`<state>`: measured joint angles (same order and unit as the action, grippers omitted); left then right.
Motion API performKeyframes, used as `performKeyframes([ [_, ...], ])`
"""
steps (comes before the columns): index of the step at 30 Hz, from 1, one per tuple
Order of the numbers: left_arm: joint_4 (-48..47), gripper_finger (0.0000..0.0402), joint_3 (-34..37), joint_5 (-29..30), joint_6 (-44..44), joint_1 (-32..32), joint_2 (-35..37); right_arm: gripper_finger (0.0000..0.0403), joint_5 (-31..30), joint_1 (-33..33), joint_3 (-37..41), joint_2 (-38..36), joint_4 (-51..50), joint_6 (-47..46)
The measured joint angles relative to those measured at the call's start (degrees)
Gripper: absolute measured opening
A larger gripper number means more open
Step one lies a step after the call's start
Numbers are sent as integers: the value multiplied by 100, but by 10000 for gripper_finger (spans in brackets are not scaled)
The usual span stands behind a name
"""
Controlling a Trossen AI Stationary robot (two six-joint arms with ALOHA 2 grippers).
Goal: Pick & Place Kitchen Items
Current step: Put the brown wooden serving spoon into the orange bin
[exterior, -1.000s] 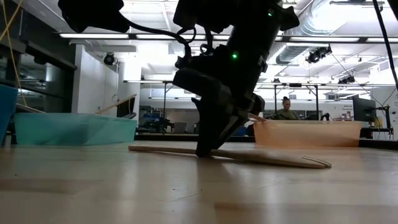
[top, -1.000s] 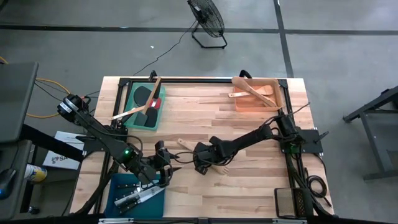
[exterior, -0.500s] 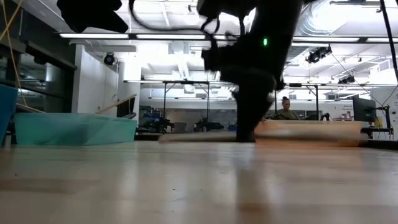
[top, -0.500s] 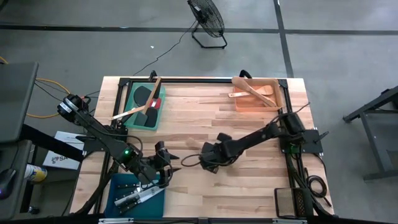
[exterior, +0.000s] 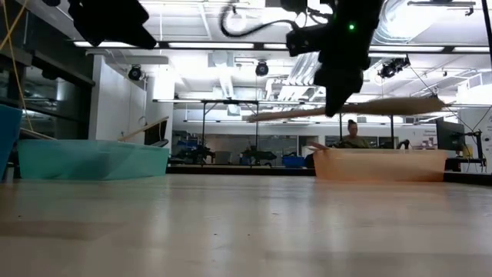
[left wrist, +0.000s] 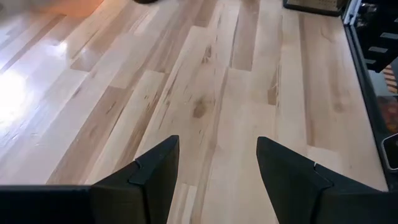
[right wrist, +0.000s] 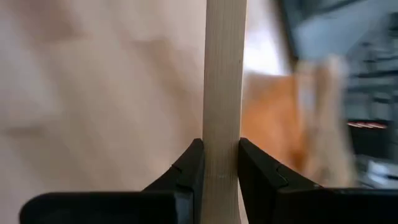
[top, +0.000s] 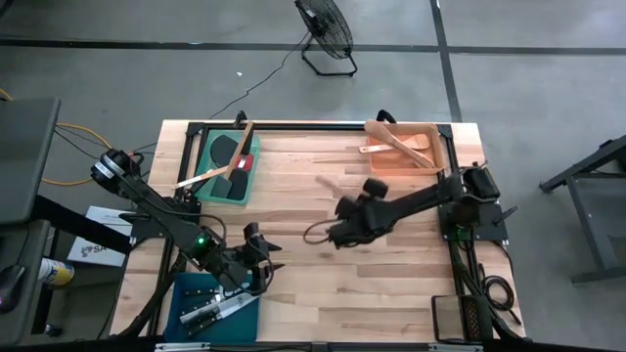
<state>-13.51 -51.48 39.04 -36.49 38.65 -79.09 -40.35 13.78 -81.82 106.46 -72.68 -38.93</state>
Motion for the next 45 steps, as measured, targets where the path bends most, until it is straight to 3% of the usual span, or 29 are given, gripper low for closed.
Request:
performKeyframes([
  [10,123,212,0,290,-134,-4,-2,65,-892,-855,163,-52,-1713,35],
  [14,324,212,0,322,261,-289,-2,65,-1121,-1216,518,-206,-1721,417],
  [20,452,212,0,-560,1090,-1377,-2,65,-1464,-1693,1058,-805,-1682,483],
  [28,1389,212,6,-1738,2605,-2674,-2,65,-1738,-2115,2102,-1849,-577,1822],
  [34,2023,212,401,-2211,3118,-3018,17,65,-2093,-2370,2868,-2194,-164,2134],
  [42,3761,212,1507,-2088,3237,-3018,288,65,-1977,-2578,3191,-2344,855,2323],
  [45,3993,212,1944,-2089,3224,-3051,616,65,-2001,-2636,3198,-2346,1368,2504],
])
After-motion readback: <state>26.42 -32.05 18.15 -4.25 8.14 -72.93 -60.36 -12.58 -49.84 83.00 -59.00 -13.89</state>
